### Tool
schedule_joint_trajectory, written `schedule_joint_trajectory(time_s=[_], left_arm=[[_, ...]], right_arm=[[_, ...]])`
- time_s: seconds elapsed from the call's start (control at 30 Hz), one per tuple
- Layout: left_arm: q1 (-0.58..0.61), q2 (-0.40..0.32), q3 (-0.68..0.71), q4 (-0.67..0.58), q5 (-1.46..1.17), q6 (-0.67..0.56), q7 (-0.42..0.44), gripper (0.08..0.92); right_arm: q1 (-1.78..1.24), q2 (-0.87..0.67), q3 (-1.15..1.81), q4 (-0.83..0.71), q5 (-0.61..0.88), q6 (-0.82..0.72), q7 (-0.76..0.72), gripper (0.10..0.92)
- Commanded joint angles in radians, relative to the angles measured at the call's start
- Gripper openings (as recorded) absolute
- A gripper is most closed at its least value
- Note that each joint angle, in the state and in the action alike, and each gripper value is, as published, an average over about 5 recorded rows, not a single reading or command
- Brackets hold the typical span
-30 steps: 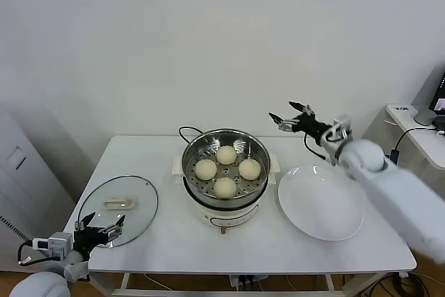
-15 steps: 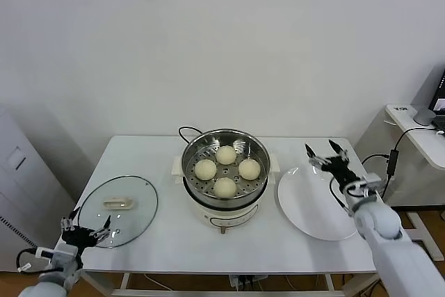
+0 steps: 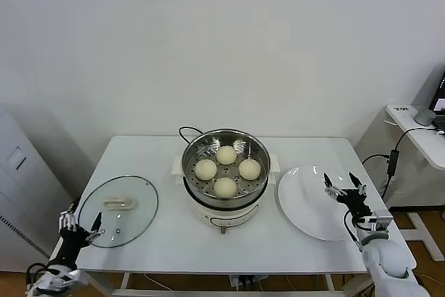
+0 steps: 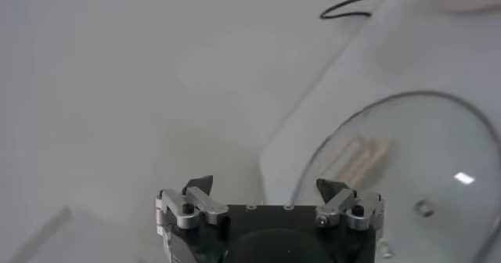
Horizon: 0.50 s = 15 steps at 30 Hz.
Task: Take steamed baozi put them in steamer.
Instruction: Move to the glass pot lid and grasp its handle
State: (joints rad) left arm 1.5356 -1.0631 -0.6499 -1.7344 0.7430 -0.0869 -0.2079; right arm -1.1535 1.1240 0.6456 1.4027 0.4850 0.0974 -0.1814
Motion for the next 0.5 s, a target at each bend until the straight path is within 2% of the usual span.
schedule_joint_trajectory(time_s=[0.03,0.5], left_arm=[[-0.084,-0.065,0.001,0.142,0.557,-0.199,-0.127,0.823],[-0.202,-0.075,0.007,0.271,0.548,-0.188,-0.122,0.823]], right_arm=[[-0.05,0.045,0.057,-0.016,-0.051,0.009,-0.011,0.823],[-0.04,0.07,0.042,-0.025,-0.087,0.019,-0.029,0.823]])
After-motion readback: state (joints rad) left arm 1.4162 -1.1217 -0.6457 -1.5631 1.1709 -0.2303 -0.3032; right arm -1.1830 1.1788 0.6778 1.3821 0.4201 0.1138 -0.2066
